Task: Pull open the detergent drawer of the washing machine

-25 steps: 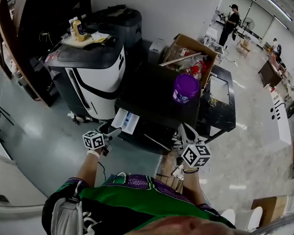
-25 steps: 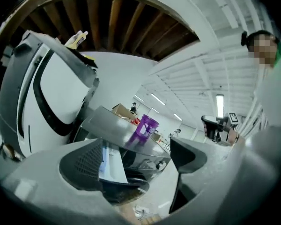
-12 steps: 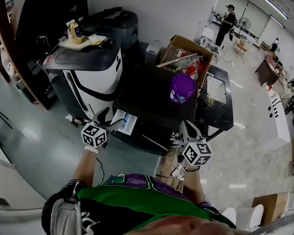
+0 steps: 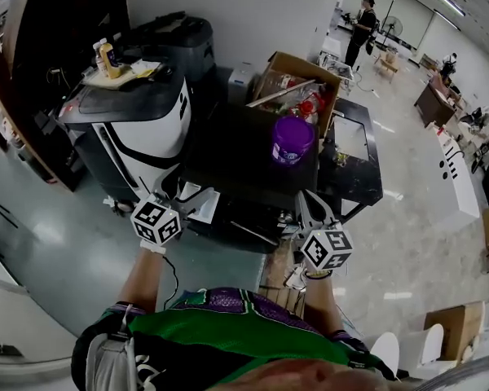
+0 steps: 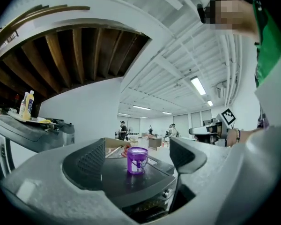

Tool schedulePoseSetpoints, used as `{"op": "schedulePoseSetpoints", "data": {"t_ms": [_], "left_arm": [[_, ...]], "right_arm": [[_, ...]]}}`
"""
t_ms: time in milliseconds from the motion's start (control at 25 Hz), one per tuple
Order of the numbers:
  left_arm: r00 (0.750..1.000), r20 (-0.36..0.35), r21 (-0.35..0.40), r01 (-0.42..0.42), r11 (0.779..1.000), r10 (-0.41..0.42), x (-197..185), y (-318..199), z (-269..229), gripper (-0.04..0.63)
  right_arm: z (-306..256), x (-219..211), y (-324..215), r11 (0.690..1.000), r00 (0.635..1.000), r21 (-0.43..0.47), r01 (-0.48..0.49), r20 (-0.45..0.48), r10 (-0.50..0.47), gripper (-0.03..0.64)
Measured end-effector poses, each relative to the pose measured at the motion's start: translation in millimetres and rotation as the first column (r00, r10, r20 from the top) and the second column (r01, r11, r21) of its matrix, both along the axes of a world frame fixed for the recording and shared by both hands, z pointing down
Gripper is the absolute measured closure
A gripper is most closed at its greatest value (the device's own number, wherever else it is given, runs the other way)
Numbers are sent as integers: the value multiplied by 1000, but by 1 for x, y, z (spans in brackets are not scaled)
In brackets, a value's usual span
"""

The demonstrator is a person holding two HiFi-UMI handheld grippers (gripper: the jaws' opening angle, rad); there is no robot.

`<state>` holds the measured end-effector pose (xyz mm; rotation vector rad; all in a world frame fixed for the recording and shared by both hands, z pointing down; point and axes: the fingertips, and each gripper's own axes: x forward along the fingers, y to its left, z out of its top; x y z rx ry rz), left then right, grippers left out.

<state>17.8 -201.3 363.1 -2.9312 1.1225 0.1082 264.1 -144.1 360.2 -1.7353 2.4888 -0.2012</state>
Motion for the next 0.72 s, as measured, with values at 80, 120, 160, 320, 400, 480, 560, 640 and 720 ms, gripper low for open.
{"op": "schedulePoseSetpoints", "data": {"t_ms": [80,120,160,320,400,480,560,640,720], "left_arm": [[1000,4,10,-21,1000,21,8,2,-7,153],[1000,6,16,-29,999,29,12,3,-10,155],[999,8,22,-35,999,35,15,3,-13,161],[999,-10,35,-49,998,49,21,6,-22,330],[999,-22,41,-47,998,48,22,7,-26,374],[999,-31,47,-36,998,38,22,8,-30,396],[999,-36,55,-20,998,22,21,8,-34,422],[999,-29,54,-15,998,16,20,9,-36,450],[1000,-18,49,-20,999,21,19,10,-38,468]], "right_arm": [[-2,0,2,1000,1000,1,-1,-2,1,618],[-3,0,2,1000,1000,2,-2,-4,2,618],[-3,0,3,1000,1000,4,-4,-6,4,618],[-6,1,5,1000,1000,7,-6,-8,6,618],[-8,0,6,1000,1000,9,-5,-9,5,618],[-10,-1,7,1000,1000,11,-5,-13,5,618],[-11,-2,8,1000,1000,14,-8,-18,8,618],[-13,-4,8,1000,1000,18,-12,-24,13,618],[-16,-7,9,1000,999,26,-17,-33,18,618]]}}
